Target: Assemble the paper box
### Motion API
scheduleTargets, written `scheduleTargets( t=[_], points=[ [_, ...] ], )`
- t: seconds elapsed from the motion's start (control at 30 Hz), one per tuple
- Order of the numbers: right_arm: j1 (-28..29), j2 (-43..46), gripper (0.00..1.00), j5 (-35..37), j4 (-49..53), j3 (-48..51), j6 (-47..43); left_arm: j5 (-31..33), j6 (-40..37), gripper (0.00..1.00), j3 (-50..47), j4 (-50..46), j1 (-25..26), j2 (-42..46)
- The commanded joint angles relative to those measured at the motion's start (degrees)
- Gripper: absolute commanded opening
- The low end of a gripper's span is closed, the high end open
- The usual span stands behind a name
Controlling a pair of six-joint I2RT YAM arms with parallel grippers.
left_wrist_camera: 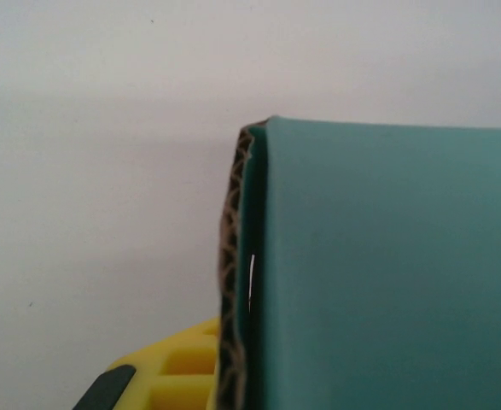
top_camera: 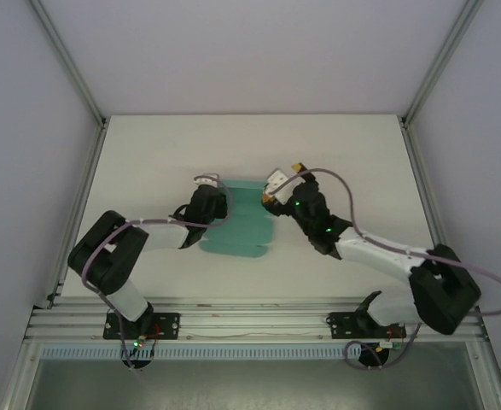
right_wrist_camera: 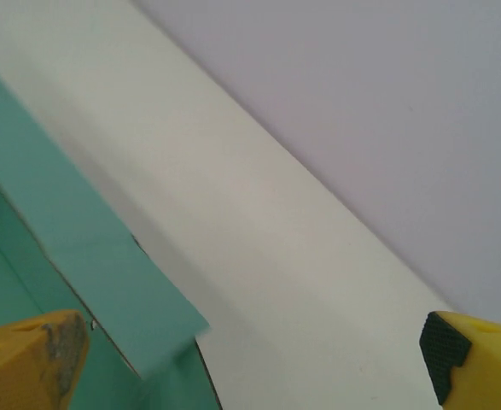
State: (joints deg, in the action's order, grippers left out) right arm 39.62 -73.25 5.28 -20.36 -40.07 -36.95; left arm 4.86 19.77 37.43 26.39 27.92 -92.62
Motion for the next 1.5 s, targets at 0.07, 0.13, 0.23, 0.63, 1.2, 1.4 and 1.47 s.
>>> scheduleTargets(
  t=[0.07,0.13,0.23,0.63,1.2,1.4,1.47],
  points=[
    [-5.9,3.9,0.97,-18.6,12.3,-0.9,19.0,-8.6,4.0,0.0,-1.0,-0.4,-2.5,5.1],
    [-6.5,3.8,0.87,-19.1,12.0,-1.3,21.1,-10.6,4.4,0.0,-1.0,-1.0,-2.8,6.1],
    [-7.1,2.6,0.73,-20.6,12.6,-3.1,22.8,-12.0,5.0,0.0,-1.2,-1.0,-2.9,7.2],
    [-7.1,1.9,0.07,-24.9,10.8,-4.2,22.3,-4.6,10.0,0.0,1.2,-5.7,-3.2,4.9],
    [-4.2,4.8,0.0,-20.7,9.9,-1.6,19.7,7.0,19.2,0.08,11.7,-27.2,-5.9,-5.4],
    [-4.3,2.3,0.0,-20.1,9.9,-2.1,20.0,-1.5,12.1,0.29,8.2,-19.5,-6.1,-3.4],
    [-4.4,1.2,0.0,-20.9,10.2,-2.0,19.8,-4.8,9.7,0.4,5.9,-16.0,-6.5,-1.8]
  ],
)
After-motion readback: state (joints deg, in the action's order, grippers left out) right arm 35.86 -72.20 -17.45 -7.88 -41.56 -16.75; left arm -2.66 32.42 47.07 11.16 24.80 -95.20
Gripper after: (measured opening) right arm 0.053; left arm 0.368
